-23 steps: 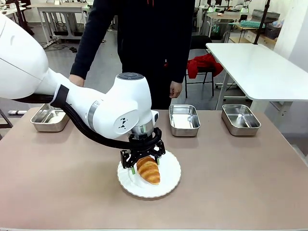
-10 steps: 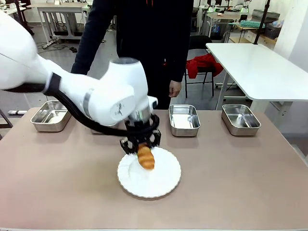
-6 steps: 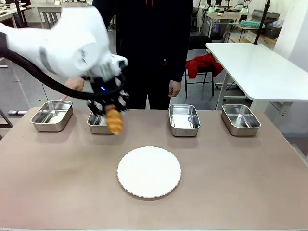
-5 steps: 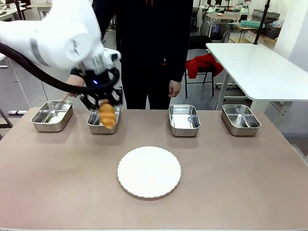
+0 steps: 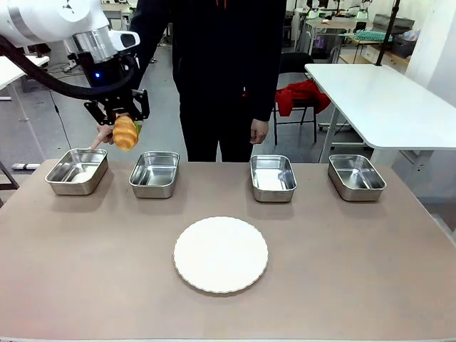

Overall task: Place the bread in the container.
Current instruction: Place the Butter Roll into the Airtight Container indicated by the human.

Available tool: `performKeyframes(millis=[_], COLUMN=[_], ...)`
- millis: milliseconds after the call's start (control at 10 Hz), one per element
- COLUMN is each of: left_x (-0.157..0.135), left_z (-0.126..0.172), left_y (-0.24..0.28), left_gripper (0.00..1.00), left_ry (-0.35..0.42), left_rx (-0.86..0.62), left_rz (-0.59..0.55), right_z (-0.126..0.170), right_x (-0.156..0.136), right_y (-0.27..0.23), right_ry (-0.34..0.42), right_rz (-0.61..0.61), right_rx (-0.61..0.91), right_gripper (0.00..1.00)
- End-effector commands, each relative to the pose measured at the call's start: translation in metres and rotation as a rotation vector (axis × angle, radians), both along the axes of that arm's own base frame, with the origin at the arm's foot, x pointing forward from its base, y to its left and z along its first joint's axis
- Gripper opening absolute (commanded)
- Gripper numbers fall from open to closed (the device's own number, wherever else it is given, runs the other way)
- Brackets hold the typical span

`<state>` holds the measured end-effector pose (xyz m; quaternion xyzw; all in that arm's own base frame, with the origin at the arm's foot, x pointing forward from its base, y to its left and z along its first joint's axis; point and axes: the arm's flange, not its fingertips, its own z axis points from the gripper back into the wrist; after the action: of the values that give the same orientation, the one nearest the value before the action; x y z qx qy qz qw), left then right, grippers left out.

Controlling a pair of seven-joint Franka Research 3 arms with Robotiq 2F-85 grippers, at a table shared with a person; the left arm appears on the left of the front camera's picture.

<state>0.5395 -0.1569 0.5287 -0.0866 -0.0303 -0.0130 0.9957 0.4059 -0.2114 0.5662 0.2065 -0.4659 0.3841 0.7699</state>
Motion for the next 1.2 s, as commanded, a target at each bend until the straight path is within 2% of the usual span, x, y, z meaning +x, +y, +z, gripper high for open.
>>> performKeyframes(millis=[0, 400, 500, 600, 700, 1000, 1100], left_x=[-0.007, -0.001, 0.017, 0.028, 0.033, 0.046, 0.054], left_z=[0.003, 0.001, -0.005, -0.009, -0.013, -0.049, -0.062], left_y=[-0.002, -0.003, 0.032, 0.064, 0.093, 0.164, 0.182], left_gripper=[0.37, 0.37, 0.37, 0.37, 0.37, 0.37, 0.37], left_ry=[0.002, 0.001, 0.045, 0.054, 0.066, 0.094, 0.077], left_rx=[-0.005, -0.002, -0.007, -0.005, -0.003, 0.013, -0.010], left_rz=[0.021, 0.003, -0.006, -0.030, -0.057, -0.133, -0.160], right_z=[0.003, 0.003, 0.003, 0.003, 0.003, 0.003, 0.003], right_x=[-0.001, -0.001, -0.001, -0.001, -0.001, -0.001, -0.001], right_y=[0.000, 0.000, 0.000, 0.000, 0.000, 0.000, 0.000], right_ry=[-0.006, -0.006, -0.006, -0.006, -0.006, -0.006, -0.006], right_rz=[0.007, 0.007, 0.007, 0.007, 0.007, 0.007, 0.007], right_rx=[-0.003, -0.003, -0.003, -0.003, -0.003, -0.003, -0.003], right_gripper=[1.00, 1.00, 1.00, 1.00, 1.00, 1.00, 1.00])
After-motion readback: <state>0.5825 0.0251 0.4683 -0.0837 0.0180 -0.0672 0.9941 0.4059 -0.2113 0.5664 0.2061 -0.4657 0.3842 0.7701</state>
